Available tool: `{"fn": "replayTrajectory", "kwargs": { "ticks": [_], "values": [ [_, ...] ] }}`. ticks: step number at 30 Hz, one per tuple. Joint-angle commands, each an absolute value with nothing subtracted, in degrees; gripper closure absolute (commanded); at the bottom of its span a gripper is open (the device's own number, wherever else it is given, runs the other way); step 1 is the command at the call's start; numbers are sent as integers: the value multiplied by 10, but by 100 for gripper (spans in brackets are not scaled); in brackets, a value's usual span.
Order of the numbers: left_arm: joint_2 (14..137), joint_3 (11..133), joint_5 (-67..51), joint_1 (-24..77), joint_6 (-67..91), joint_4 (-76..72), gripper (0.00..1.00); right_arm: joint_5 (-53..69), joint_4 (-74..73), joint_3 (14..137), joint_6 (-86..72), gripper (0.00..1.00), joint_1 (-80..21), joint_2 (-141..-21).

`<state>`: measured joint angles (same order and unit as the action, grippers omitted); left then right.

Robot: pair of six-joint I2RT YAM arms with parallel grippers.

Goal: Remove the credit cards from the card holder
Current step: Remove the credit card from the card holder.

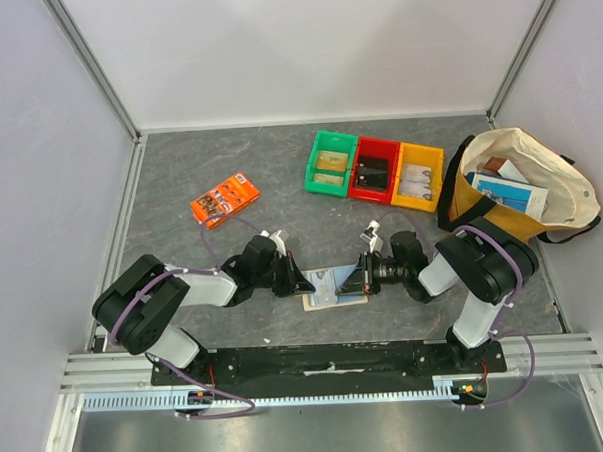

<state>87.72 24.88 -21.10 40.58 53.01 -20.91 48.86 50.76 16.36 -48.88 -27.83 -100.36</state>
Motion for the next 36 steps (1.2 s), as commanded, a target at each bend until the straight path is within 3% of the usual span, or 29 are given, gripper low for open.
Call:
{"fn": "replayTrajectory", "kwargs": {
  "ticks": [1,10,16,24,29,36],
  "values": [
    [895,228,-194,408,533,-162,98,513,576,161,-503,100,-273,-1010],
    [889,225,-196,405,532,-162,98,494,458,177,-441,100,-259,-982],
    [896,229,-204,405,532,-167,98,468,372,194,-396,82,-264,-960],
    [896,231,-206,406,532,-167,98,469,405,199,-414,76,-281,-987],
    [893,230,-206,405,532,-168,98,471,414,200,-416,80,-282,-999],
    [891,229,-206,405,532,-167,98,469,421,200,-415,100,-281,-1010]
  ]
}}
